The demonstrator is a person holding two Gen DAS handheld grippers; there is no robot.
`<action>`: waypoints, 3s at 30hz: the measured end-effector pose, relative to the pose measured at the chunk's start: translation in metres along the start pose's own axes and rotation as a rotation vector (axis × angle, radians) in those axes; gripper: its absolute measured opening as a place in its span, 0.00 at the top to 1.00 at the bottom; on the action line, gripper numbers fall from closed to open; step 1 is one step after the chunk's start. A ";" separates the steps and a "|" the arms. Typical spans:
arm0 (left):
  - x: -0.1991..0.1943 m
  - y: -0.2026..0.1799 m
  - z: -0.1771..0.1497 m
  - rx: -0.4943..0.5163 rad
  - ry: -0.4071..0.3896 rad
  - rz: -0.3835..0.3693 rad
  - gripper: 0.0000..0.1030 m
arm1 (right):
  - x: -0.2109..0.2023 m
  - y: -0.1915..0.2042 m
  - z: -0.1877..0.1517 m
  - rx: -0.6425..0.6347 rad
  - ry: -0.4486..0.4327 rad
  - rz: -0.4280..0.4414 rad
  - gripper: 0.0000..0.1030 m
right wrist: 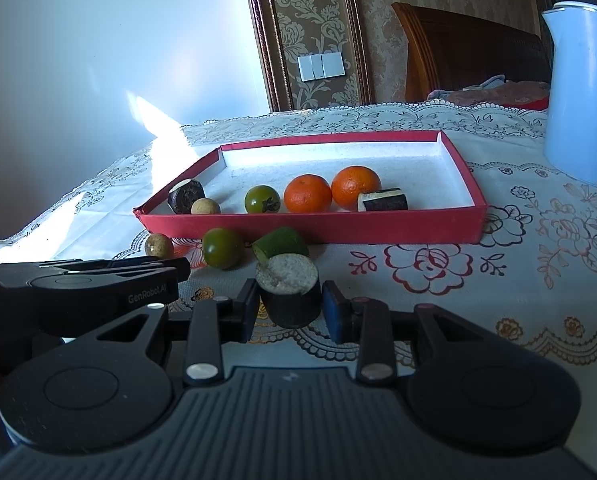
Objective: Organize fruits
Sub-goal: 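Grasp a brown round fruit with the left tool while the right tool closes on the dark cylinder, then carry the brown fruit and the dark cylinder over the tray with both tools, then open the left tool to drop the brown fruit while the right tool drops the cylinder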
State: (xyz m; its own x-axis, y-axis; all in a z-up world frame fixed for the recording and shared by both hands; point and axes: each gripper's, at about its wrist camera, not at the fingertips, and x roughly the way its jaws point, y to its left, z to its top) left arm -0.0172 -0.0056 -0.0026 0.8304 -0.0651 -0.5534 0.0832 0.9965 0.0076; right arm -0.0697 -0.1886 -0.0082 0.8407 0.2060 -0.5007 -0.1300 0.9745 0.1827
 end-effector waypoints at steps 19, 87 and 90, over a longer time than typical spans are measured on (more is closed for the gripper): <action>-0.004 0.007 0.011 -0.020 -0.042 0.001 0.75 | -0.007 -0.004 0.006 -0.029 -0.055 -0.009 0.69; 0.087 -0.011 0.087 -0.007 -0.037 0.042 0.66 | 0.092 -0.006 0.078 -0.145 -0.090 -0.043 0.68; 0.084 -0.011 0.087 -0.009 -0.063 0.066 0.28 | 0.090 -0.009 0.079 -0.133 -0.095 -0.044 0.68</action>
State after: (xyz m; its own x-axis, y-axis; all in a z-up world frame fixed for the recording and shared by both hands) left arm 0.0993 -0.0267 0.0232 0.8671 -0.0018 -0.4982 0.0223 0.9991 0.0352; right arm 0.0487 -0.1859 0.0117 0.8923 0.1594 -0.4223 -0.1546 0.9869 0.0458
